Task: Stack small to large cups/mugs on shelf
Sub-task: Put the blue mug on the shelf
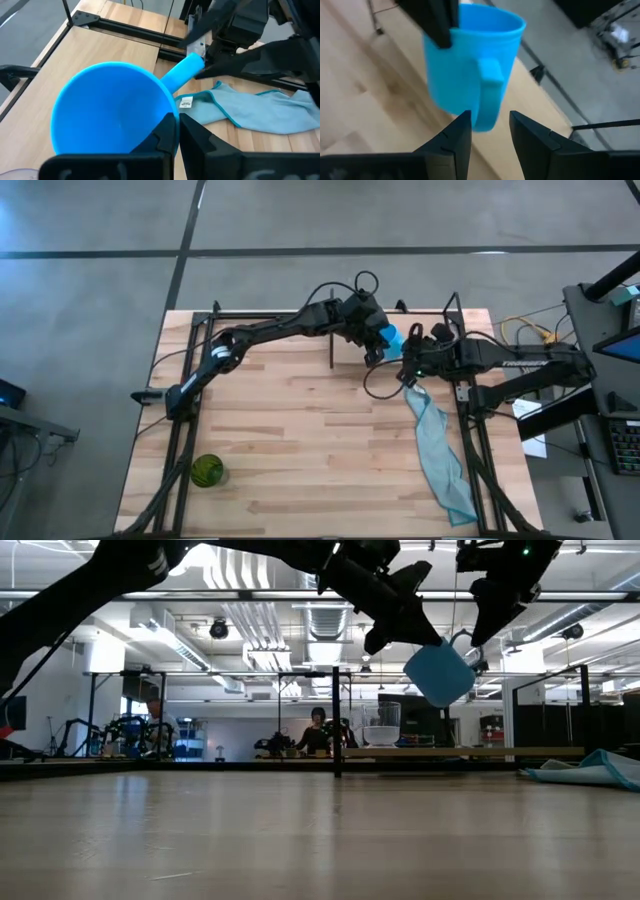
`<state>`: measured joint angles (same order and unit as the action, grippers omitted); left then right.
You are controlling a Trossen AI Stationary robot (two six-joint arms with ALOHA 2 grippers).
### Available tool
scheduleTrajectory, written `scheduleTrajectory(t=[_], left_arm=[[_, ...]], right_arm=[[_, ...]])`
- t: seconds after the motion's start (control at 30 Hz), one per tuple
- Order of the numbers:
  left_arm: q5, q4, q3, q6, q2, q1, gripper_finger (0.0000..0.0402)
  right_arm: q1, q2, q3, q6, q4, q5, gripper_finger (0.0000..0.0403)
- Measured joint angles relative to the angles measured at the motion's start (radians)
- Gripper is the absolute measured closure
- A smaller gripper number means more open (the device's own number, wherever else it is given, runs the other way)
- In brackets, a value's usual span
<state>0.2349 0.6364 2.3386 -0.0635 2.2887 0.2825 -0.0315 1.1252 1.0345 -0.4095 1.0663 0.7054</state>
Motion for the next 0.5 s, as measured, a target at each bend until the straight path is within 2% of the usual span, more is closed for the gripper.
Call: scheduleTrajectory(t=[0.3,0.4,0.5], left_arm=[[0.024,-0.001,0.0,0.001,0.0,0.0,0.0401],[0.024,-0.001,0.0,0.001,0.0,0.0,0.0401],[0.025,0.001,0.0,0.001,0.0,-0.001,0.0401]], right_arm=[[0.0,0.002,-0.042,0.018,-0.081,0.029,0.0291],[0.0,0.002,-0.045,0.024,-0.091,0.029,0.0313],[0.0,0.002,-0.046,0.024,-0.094,0.034,0.0352]])
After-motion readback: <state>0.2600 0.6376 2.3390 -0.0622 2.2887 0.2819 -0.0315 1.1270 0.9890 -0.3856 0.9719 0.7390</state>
